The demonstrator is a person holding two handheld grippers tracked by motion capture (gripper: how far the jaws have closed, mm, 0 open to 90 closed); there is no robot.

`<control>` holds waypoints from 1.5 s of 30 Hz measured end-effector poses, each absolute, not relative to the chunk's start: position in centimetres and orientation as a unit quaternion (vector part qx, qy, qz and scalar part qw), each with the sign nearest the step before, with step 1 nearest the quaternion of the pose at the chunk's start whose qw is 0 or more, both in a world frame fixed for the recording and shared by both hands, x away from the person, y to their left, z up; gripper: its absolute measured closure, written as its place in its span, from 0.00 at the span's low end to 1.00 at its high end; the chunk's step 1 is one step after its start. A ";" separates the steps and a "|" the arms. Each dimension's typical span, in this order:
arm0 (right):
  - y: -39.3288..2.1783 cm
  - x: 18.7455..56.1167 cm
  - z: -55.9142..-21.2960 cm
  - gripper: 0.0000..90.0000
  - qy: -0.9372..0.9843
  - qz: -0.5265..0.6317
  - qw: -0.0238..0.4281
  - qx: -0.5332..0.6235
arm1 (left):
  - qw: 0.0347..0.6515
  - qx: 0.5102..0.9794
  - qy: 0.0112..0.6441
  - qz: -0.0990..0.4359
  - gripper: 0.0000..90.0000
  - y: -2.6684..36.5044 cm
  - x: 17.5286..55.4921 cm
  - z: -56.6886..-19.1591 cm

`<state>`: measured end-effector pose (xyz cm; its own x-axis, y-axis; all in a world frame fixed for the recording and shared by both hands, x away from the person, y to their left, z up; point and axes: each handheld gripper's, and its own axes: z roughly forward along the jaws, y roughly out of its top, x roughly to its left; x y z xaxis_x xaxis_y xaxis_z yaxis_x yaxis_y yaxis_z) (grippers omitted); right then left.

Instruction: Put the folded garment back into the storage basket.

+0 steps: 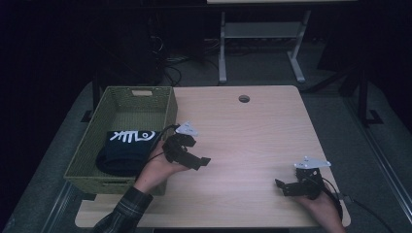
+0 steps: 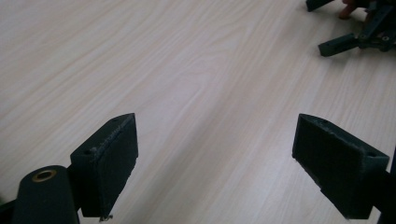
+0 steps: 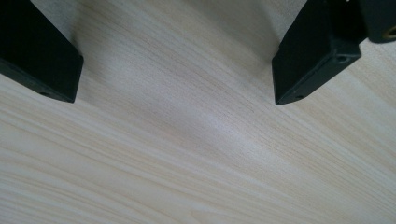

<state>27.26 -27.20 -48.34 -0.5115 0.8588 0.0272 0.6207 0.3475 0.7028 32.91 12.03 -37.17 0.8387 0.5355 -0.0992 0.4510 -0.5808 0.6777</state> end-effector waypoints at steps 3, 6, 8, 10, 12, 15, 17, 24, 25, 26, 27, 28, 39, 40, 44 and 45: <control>-27.2 27.3 -48.3 0.02 0.801 0.337 0.177 0.462 | 0.362 0.890 0.272 0.062 0.16 11.1 32.5 -38.1; -27.2 27.3 -48.3 0.02 0.801 0.337 0.176 0.462 | 0.351 0.897 0.262 0.069 0.16 10.2 32.1 -39.4; -27.2 27.3 -48.3 0.02 0.802 0.336 0.177 0.462 | 0.350 0.897 0.260 0.069 0.15 10.0 32.0 -39.7; -27.2 27.3 -48.3 0.02 0.802 0.336 0.177 0.462 | 0.349 0.898 0.258 0.069 0.15 9.6 31.9 -40.4; -27.2 27.3 -48.3 0.02 0.802 0.336 0.177 0.461 | 0.340 0.903 0.253 0.071 0.15 9.2 31.8 -41.4; -27.2 27.3 -48.3 0.02 0.802 0.336 0.177 0.461 | 0.336 0.905 0.252 0.073 0.15 9.0 31.6 -42.1; -27.2 27.3 -48.3 0.02 0.802 0.336 0.177 0.461 | 0.332 0.906 0.251 0.074 0.15 8.7 31.4 -42.7; -27.2 27.3 -48.3 0.02 0.802 0.337 0.177 0.461 | 0.333 0.904 0.255 0.081 0.14 8.4 31.2 -44.8; -27.2 27.3 -48.3 0.02 0.802 0.336 0.177 0.461 | 0.335 0.903 0.255 0.083 0.14 8.4 31.2 -45.0; -27.2 27.3 -48.3 0.02 0.802 0.337 0.177 0.461 | 0.336 0.902 0.256 0.084 0.14 8.3 31.2 -45.2; -27.2 27.3 -48.3 0.02 0.802 0.336 0.177 0.461 | 0.336 0.902 0.257 0.087 0.14 8.3 31.2 -45.3; -27.2 27.3 -48.3 0.02 0.802 0.336 0.177 0.461 | 0.337 0.901 0.259 0.090 0.14 8.3 31.1 -45.5; -27.2 27.3 -48.3 0.02 0.802 0.337 0.176 0.461 | 0.345 0.892 0.273 0.105 0.14 8.0 31.2 -47.3; -27.2 27.3 -48.3 0.02 0.802 0.337 0.177 0.461 | 0.348 0.890 0.274 0.108 0.14 8.1 31.2 -47.4; -27.2 27.3 -48.3 0.02 0.802 0.336 0.176 0.461 | 0.372 0.880 0.271 0.115 0.14 8.4 31.1 -47.9; -27.2 27.3 -48.3 0.02 0.802 0.337 0.177 0.461 | 0.373 0.880 0.272 0.115 0.14 8.4 31.1 -47.9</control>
<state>27.26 -27.20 -48.34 -0.5122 0.8585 0.0272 0.6207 0.3481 0.7025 31.10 8.37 -47.86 0.8260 0.5636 -0.0005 0.3920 -0.5738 0.7191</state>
